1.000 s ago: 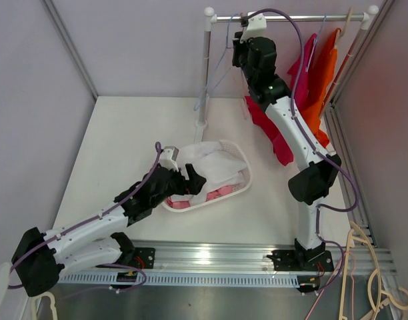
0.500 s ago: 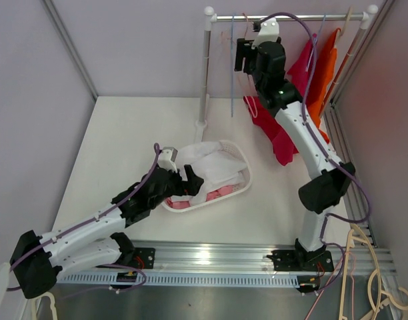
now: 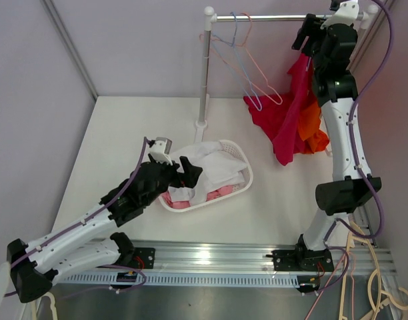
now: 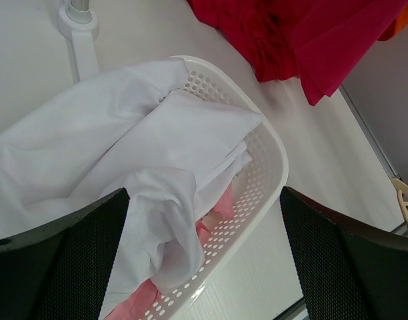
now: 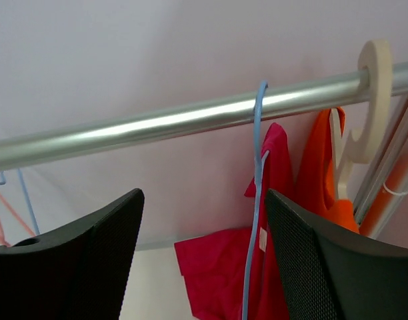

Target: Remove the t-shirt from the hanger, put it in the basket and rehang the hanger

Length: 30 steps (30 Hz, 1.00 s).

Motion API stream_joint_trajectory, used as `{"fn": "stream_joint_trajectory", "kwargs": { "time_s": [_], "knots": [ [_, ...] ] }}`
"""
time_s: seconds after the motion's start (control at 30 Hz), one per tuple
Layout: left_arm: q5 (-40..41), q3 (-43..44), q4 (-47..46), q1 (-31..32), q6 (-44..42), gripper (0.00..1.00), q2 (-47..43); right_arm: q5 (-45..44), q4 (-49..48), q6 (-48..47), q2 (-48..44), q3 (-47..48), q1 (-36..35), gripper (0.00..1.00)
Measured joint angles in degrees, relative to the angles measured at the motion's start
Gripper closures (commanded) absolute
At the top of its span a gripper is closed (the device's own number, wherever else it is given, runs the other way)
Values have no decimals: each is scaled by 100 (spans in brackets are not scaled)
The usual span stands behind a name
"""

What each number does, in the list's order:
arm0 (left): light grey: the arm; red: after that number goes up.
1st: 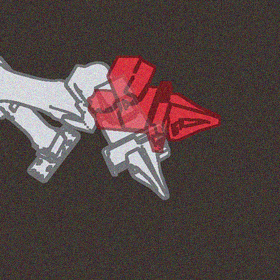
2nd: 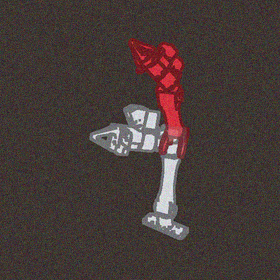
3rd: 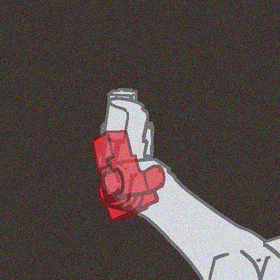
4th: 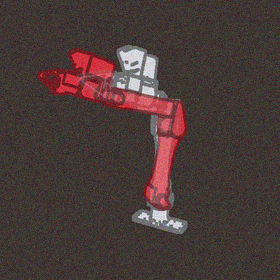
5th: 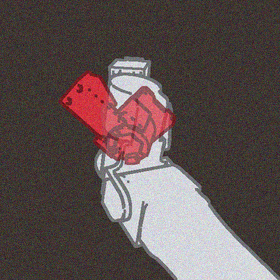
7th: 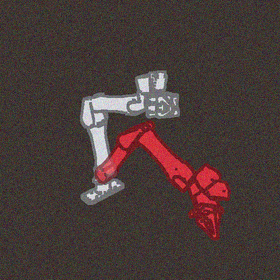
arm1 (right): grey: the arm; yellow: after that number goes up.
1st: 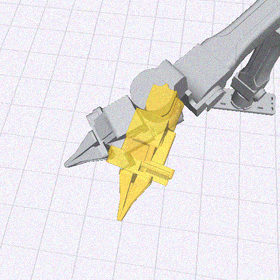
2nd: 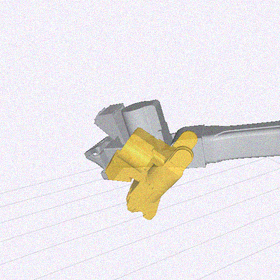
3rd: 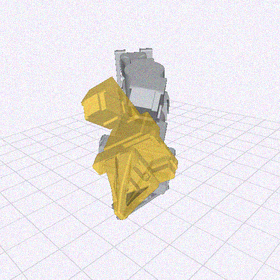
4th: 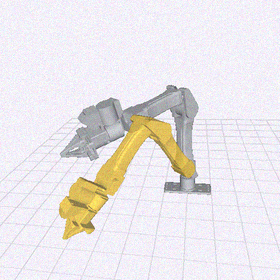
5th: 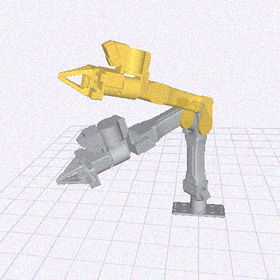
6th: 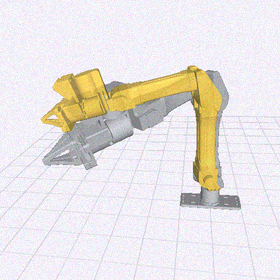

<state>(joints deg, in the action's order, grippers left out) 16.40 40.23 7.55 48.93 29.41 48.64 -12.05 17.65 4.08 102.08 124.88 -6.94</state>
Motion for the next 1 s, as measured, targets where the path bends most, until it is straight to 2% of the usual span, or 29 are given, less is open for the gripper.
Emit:
{"fn": "stream_joint_trajectory", "kwargs": {
  "time_s": [0.17,0.57,0.67,0.7,0.73,0.77,1.0],
  "knots": [
    [2,0,46,46,-48,1,4,-35,356,37,697,769,44,23],
    [57,50,76,46,-219,0,116,-498,573,44,1248,909,157,25],
    [59,50,76,46,-258,0,136,-557,566,15,1329,962,216,58],
    [59,52,76,46,-260,0,149,-570,562,33,1366,988,240,76],
    [61,61,79,46,-271,1,166,-579,553,68,1399,1001,260,85],
    [61,76,79,46,-286,1,199,-595,540,57,1432,1008,273,99],
    [50,125,72,46,-365,1,260,-503,391,66,1480,984,328,100]
  ]
}}
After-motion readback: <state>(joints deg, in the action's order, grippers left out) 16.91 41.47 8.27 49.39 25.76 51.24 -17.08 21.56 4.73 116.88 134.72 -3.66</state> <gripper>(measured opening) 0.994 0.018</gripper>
